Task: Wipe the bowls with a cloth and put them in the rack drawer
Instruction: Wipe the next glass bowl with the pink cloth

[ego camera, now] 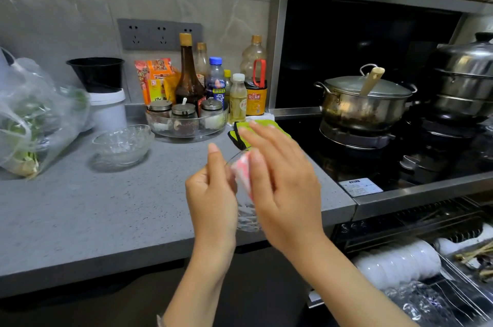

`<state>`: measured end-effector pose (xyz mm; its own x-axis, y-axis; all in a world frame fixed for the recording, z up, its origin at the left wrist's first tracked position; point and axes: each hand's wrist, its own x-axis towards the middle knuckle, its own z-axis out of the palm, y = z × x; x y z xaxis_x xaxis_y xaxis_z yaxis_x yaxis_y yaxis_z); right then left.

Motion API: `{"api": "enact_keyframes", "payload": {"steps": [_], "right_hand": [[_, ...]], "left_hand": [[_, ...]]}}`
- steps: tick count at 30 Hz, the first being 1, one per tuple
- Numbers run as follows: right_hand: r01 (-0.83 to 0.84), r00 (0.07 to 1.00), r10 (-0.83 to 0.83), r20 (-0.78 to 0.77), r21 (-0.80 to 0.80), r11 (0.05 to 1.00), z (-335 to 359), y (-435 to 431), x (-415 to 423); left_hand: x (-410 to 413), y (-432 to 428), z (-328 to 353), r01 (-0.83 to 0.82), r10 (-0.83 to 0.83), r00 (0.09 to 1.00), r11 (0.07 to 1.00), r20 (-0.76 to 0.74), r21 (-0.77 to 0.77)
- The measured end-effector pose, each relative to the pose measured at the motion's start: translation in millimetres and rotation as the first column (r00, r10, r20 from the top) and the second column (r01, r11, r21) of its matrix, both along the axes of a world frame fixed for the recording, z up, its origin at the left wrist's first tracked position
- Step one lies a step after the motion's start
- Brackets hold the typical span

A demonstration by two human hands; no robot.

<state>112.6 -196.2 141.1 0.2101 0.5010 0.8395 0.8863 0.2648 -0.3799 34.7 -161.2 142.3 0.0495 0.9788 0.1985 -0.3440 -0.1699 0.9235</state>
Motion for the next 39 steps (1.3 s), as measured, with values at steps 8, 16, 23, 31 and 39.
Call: {"api": "enact_keyframes", "payload": {"steps": [8,16,23,31,39], "right_hand": [[-0.405,0.455,0.240,-0.858,0.040,0.913,1,0,21],[-0.281,0.627,0.336,-0.703,0.198,0.939,11,-2,17],[-0.284,0.906,0.331,-0.263,0.198,0.938,-12,1,28],[-0.380,0.888,0.381,-0.257,0.053,0.923,-20,-7,40],[0.002,0.940,0.209,0.271,-0.615,0.789,-24,-4,38]], "left_hand": [[-19,16,0,0.121,-0.105,0.986,0.985,0.129,-0.124],[-36,23,7,0.380,-0.346,0.837,0.925,-0.423,-0.006],[-38,15,8,0.511,-0.560,0.714,0.827,-0.421,-0.234],[-38,33,-19,0.740,-0.749,0.660,0.637,0.056,-0.215],[-19,24,-39,0.570,-0.585,0.798,0.811,-0.147,-0.132]]}}
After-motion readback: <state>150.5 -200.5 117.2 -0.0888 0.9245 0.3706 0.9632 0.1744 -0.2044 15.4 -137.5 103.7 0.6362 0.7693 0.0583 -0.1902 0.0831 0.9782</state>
